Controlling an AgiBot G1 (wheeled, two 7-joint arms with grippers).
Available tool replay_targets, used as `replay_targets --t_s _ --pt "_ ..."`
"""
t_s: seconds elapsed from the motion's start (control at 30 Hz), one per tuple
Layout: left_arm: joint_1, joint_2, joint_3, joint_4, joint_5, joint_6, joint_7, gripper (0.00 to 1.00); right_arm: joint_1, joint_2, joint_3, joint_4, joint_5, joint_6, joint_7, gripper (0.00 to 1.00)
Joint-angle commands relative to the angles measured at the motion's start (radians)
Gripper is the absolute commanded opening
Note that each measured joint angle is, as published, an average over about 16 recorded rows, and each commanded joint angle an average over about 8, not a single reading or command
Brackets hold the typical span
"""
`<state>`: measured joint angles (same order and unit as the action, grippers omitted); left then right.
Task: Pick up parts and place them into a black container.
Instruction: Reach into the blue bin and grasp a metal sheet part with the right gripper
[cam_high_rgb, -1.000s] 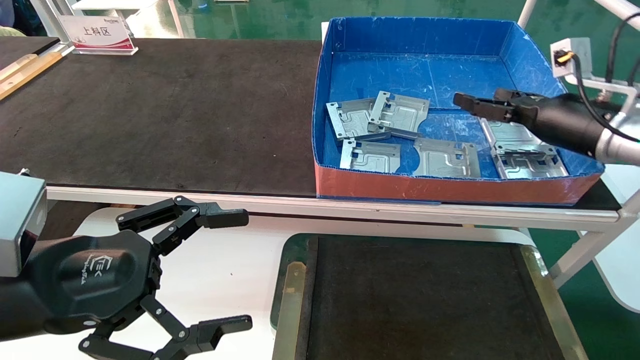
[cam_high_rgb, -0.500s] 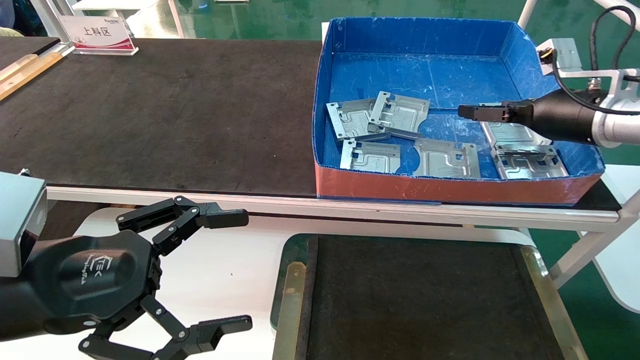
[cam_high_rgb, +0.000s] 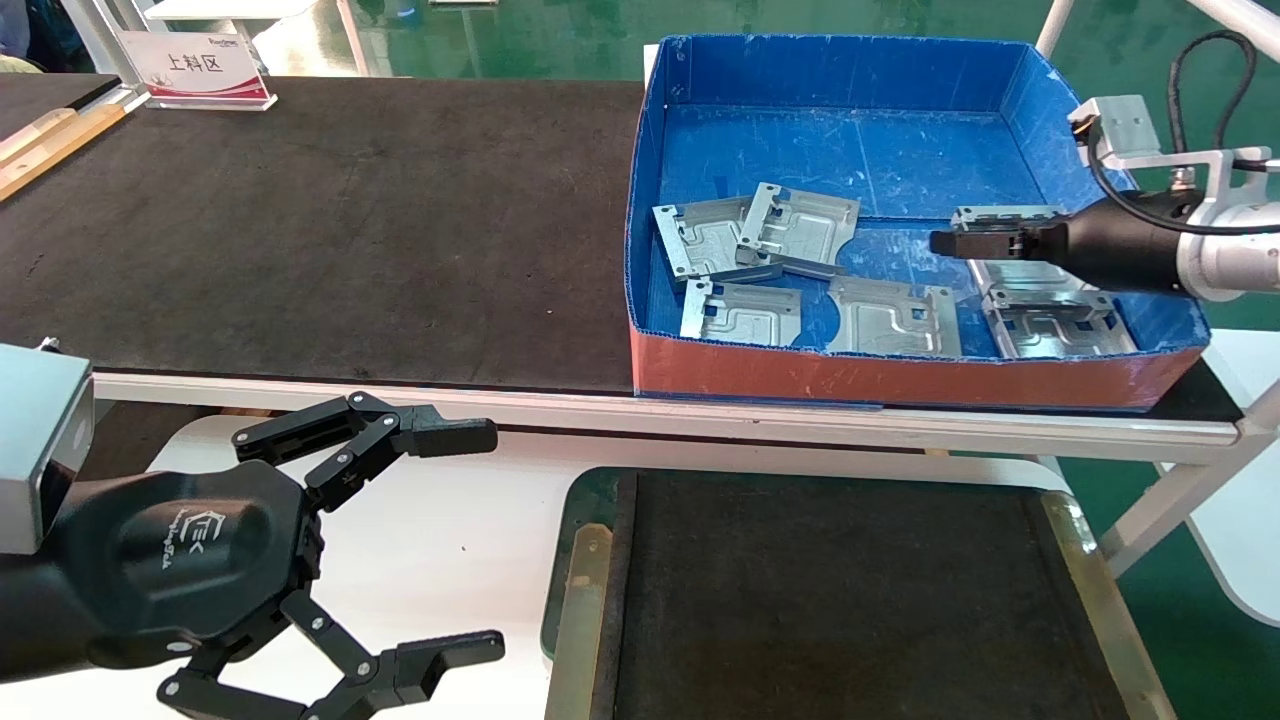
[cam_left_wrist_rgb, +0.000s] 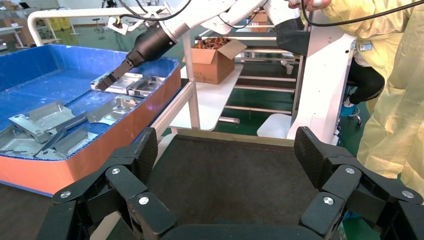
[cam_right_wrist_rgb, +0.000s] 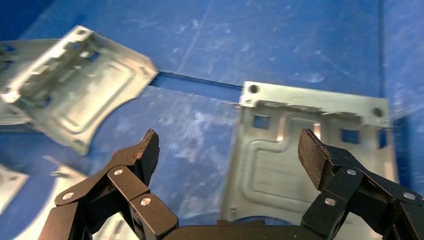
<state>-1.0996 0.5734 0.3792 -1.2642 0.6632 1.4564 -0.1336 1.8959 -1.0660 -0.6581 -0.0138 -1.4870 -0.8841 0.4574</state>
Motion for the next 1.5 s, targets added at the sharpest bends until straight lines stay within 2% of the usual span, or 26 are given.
replay_targets --t_s 0.03,0.07,1.5 --pt "0.0 0.0 0.0 0.0 0.0 0.0 0.0 1.0 0.0 -0.003 -0.004 -0.002 -0.005 0.011 0.004 0.05" --pt "0.0 0.0 0.0 0.0 0.0 0.0 0.0 1.0 0.0 -0.004 -0.005 -0.002 -0.007 0.012 0.005 0.0" --pt "0.0 0.0 0.0 0.0 0.0 0.0 0.0 1.0 -0.013 -0.013 -0.024 0.013 -0.034 0.018 0.003 0.0"
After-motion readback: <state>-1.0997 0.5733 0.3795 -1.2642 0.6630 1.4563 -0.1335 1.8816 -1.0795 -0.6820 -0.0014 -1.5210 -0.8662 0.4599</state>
